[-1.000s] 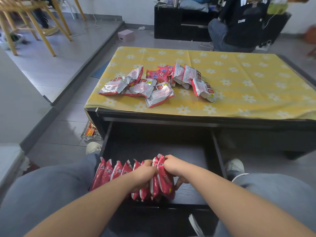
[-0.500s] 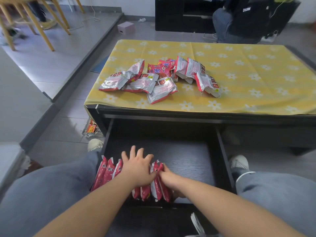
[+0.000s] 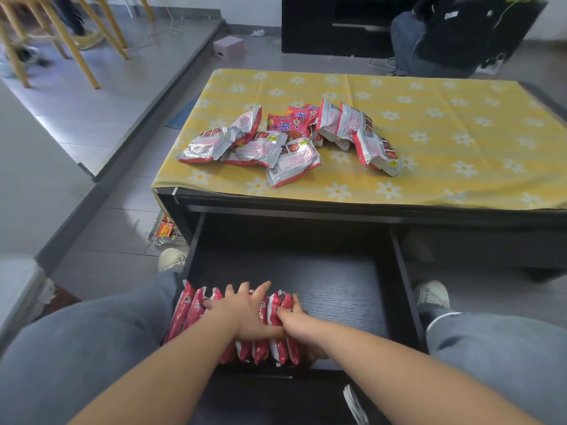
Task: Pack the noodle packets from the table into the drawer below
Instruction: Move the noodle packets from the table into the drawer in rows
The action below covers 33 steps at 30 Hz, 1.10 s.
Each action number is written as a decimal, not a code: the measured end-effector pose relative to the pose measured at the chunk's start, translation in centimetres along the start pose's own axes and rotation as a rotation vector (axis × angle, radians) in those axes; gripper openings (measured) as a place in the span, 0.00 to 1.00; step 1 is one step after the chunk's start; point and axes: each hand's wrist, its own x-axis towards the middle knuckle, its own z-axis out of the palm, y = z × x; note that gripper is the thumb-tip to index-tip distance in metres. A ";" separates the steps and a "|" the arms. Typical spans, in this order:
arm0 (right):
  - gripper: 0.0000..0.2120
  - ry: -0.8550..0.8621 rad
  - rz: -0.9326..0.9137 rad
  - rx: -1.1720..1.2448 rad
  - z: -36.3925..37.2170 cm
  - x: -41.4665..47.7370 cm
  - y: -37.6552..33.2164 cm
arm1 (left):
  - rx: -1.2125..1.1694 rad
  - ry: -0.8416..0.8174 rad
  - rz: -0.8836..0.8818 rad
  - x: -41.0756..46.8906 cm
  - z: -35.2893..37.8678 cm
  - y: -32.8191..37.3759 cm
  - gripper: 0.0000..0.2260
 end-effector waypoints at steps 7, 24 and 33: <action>0.35 0.249 -0.137 -0.304 -1.2 -0.9 -2.2 | 0.032 0.175 0.034 0.2 -1.4 0.0 0.48; 0.28 0.779 -0.750 -0.484 -12.7 -3.1 -12.3 | -0.218 0.868 0.182 2.2 -13.5 1.9 0.25; 0.37 0.715 -0.596 -0.033 -17.5 0.7 -18.9 | -0.204 0.897 0.140 8.4 -20.5 0.3 0.27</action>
